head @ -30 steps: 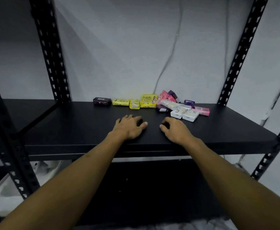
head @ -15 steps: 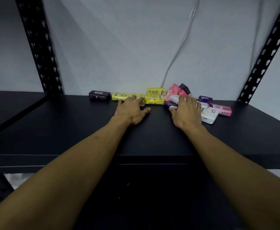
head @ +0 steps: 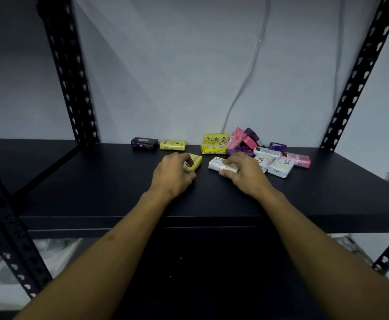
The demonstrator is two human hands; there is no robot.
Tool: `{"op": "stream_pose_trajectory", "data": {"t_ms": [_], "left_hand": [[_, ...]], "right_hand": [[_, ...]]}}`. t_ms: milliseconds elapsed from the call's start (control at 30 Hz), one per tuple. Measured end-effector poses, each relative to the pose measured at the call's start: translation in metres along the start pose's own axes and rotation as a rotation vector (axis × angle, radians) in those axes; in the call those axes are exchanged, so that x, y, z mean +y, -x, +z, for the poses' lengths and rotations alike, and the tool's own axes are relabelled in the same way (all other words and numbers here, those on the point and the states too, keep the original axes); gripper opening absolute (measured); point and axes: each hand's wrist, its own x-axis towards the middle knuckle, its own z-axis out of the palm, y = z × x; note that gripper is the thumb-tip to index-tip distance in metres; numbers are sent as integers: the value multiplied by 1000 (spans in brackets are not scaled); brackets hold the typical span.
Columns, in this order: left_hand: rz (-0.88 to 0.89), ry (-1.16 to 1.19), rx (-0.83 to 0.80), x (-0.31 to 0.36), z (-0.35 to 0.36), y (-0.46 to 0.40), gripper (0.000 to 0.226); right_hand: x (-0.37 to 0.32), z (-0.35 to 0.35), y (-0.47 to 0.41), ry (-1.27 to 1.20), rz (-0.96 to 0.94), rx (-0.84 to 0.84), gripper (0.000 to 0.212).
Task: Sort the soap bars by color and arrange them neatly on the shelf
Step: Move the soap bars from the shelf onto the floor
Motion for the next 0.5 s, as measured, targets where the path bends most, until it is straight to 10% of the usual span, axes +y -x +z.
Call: {"op": "stream_pose_trajectory", "data": {"t_ms": [300, 500], "left_hand": [[63, -3, -3, -4, -8, 9, 35], [-91, 210, -18, -30, 3, -39, 27]], "right_hand": [[4, -8, -3, -110, 225, 498, 36], [29, -4, -25, 80, 179, 471, 19]]}}
